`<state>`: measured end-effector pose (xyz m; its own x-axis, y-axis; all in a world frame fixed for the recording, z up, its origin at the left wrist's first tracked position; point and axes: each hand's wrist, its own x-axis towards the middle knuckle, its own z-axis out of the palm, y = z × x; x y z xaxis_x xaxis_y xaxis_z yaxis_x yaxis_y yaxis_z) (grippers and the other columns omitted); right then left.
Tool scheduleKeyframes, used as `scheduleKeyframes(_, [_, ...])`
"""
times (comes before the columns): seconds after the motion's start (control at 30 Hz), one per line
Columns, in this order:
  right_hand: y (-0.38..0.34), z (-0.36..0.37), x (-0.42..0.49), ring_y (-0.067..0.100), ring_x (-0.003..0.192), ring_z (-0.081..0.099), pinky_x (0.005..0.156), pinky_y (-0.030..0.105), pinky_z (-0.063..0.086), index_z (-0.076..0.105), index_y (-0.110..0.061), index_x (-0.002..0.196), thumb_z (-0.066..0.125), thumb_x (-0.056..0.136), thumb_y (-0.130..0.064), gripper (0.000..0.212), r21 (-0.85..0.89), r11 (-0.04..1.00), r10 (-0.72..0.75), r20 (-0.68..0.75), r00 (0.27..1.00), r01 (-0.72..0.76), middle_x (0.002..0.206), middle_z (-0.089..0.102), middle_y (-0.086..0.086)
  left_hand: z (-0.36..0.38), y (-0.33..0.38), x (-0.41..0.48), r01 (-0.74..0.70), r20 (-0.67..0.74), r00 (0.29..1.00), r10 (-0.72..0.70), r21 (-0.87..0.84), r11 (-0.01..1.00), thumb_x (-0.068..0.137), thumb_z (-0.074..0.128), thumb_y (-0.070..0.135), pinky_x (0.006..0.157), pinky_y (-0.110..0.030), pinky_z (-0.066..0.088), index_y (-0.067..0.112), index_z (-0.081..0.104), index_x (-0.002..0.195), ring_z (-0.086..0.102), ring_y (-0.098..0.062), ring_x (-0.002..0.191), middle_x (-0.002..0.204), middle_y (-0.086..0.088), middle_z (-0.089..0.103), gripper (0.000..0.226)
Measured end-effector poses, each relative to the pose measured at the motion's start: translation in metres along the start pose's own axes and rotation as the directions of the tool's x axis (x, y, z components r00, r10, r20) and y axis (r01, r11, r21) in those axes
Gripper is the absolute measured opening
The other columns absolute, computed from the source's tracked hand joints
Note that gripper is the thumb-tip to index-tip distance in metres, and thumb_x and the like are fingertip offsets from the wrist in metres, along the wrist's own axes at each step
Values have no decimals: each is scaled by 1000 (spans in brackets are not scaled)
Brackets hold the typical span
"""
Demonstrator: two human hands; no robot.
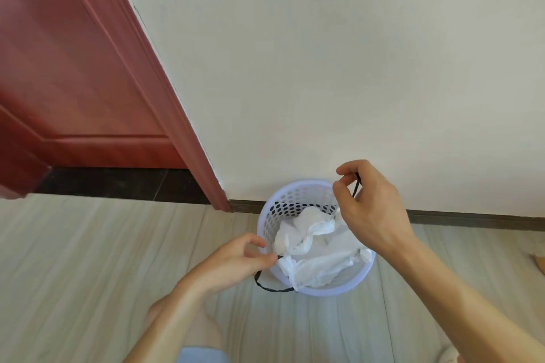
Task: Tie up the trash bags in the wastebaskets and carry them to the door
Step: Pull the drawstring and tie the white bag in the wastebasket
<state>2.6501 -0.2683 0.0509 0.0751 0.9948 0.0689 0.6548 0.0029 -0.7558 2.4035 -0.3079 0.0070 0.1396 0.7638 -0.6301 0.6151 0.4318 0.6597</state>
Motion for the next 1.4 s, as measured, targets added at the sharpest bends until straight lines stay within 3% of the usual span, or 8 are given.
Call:
scheduleKeyframes(0.1, [2,3,-2,-2,70,55,63,14,39,54,-31,111,54,94,-29,17,-35,999,-9,30,999,10,99,60,-20,11,-10,1,-33,67,997,29,54,998,85,64,47,92,-31,52,29,63,110,67,-4,91,91,12,74,31])
scheduleKeyframes(0.27, [2,10,-6,-1,73,55,68,12,41,62,-33,108,61,89,-27,19,-55,996,-65,179,982,76,96,64,-18,17,5,-7,-180,22,983,182,-76,981,100,50,23,67,-18,47,13,68,101,60,-2,67,67,10,60,20])
scheduleKeyframes(0.47, [-1,37,-18,-11,73,52,68,13,37,68,-47,109,69,83,-41,27,-8,989,-122,537,835,150,100,67,-17,-1,34,-10,-350,-95,936,338,-156,924,98,54,27,75,-35,50,11,63,90,57,-12,66,62,4,58,21])
scheduleKeyframes(0.73, [17,61,-6,11,78,58,68,31,49,70,-33,87,56,92,-47,20,-181,958,-145,361,921,222,86,62,-11,-5,55,-7,-321,-177,947,270,-437,840,99,52,15,62,-34,46,9,57,77,41,-15,44,54,5,38,23])
scheduleKeyframes(1.0, [39,60,8,17,74,61,66,38,54,72,-23,79,57,93,-42,28,-370,921,11,337,942,121,82,61,-5,-9,76,-13,-310,-215,951,224,-686,659,97,51,14,44,-22,16,10,54,73,19,-7,40,51,6,27,25])
scheduleKeyframes(1.17, [14,52,-6,3,60,52,60,22,45,65,-37,96,60,86,-36,11,-177,974,-115,143,983,139,88,63,-15,-7,101,-8,-356,-300,934,195,-716,601,99,49,16,42,-22,15,10,54,80,17,-10,43,53,6,27,20])
scheduleKeyframes(1.3, [9,54,-19,-1,65,49,60,17,36,65,-42,102,61,81,-49,22,-59,957,-254,307,917,285,81,54,-22,-6,119,-8,-350,-291,936,196,-730,587,100,48,16,44,-23,15,9,52,84,17,-10,43,52,6,28,18])
scheduleKeyframes(1.4, [6,64,-19,4,64,47,59,22,40,65,-33,84,61,84,-57,24,-23,947,-297,305,905,319,76,51,-18,-2,126,-8,-304,-243,953,183,-777,551,101,48,17,48,-26,12,9,52,84,18,-9,42,51,6,28,19])
